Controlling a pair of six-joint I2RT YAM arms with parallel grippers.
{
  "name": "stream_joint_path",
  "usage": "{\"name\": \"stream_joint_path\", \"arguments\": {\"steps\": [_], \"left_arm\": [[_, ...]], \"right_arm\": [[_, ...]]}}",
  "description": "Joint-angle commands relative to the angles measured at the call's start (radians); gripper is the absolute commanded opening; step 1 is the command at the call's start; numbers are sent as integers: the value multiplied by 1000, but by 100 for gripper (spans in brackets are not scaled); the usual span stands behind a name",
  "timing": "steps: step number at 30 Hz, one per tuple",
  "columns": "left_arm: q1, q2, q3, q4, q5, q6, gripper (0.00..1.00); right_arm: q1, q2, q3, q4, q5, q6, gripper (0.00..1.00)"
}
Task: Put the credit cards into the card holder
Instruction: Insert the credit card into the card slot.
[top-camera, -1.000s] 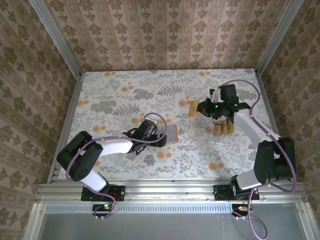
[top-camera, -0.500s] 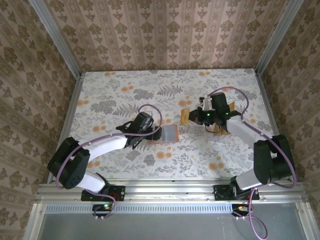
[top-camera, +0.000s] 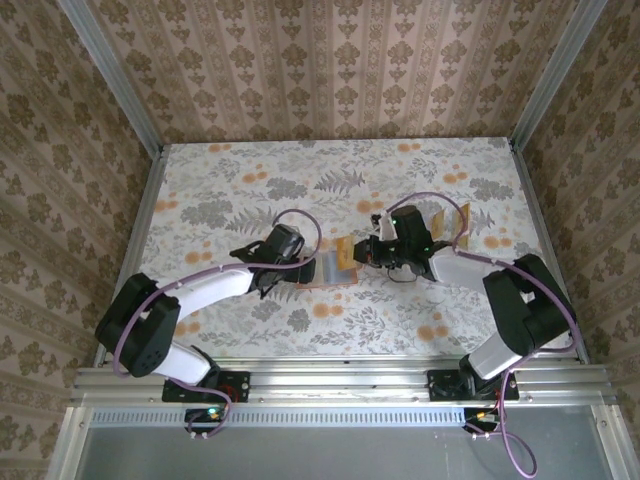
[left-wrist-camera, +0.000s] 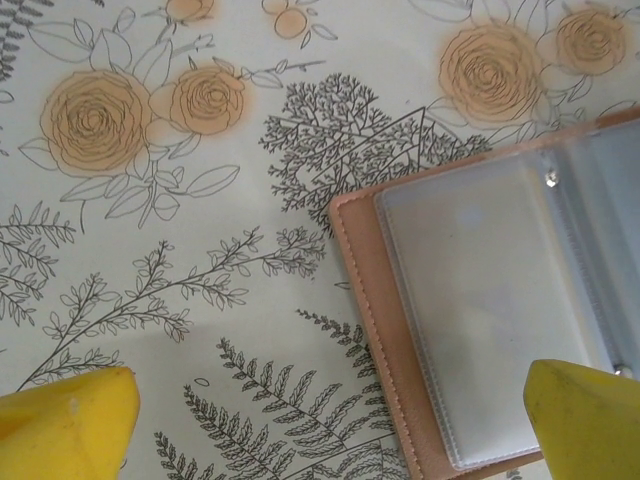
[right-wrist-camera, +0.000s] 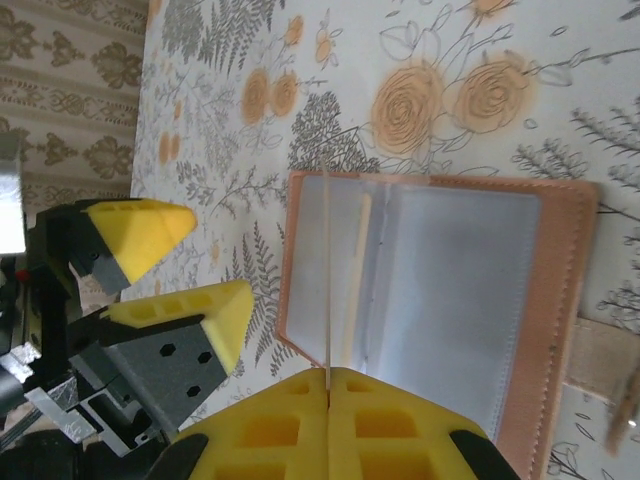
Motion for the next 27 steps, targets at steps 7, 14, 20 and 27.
{"name": "stream_joint_path", "arguments": {"steps": [7,14,20,27], "left_arm": [[0,60,-16,25,-12,-7,100],[-6,88,-18,35,-15,-8,100],[-17,91,-30,31,-25,-20,100],[-25,87,-41,20,-40,-35,100]], "right_arm": [[9,87,-82,302,-19,93,0],[21,134,-93,368,-26,115,0],[29,186,-93,427,-31,144,0],[36,219,-91,459,-34,151,0]]}}
